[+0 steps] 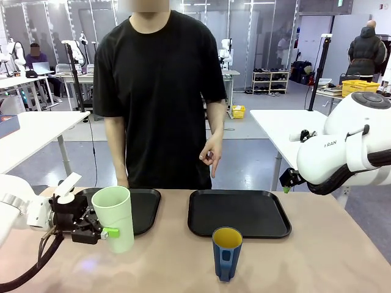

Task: Sort and store the cups by type.
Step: Place the picked Reusable plastic cup into the Flat Tray indicated by the person.

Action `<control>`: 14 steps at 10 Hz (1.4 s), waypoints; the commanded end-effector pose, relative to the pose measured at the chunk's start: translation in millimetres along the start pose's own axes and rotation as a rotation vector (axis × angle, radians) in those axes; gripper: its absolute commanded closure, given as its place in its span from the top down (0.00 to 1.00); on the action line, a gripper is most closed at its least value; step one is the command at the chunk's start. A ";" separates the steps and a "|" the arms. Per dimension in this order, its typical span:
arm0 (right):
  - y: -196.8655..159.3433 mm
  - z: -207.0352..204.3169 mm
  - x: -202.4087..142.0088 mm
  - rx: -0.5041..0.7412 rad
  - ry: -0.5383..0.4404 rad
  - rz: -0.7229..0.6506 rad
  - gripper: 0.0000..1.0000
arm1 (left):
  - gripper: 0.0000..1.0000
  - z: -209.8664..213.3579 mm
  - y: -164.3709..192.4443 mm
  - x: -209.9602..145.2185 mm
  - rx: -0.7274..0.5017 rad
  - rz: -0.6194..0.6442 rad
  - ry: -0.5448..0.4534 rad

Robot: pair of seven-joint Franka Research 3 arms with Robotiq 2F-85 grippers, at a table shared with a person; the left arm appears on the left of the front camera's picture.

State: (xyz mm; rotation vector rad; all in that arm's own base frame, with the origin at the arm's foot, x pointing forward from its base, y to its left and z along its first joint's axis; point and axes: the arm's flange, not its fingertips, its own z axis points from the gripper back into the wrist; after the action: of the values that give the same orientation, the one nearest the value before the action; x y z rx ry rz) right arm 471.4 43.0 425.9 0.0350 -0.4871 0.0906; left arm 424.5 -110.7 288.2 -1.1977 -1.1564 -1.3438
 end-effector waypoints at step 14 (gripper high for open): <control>-1.3 -1.6 0.6 -0.008 -0.001 0.011 1.00 | 0.85 -155.7 124.5 36.2 0.010 -0.004 0.001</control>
State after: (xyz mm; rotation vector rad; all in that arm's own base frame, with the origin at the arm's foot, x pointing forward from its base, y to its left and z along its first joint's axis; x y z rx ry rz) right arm 471.4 43.4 425.9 0.0348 -0.4872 0.0913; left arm 545.8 -296.6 309.8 -1.1740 -1.1454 -1.3416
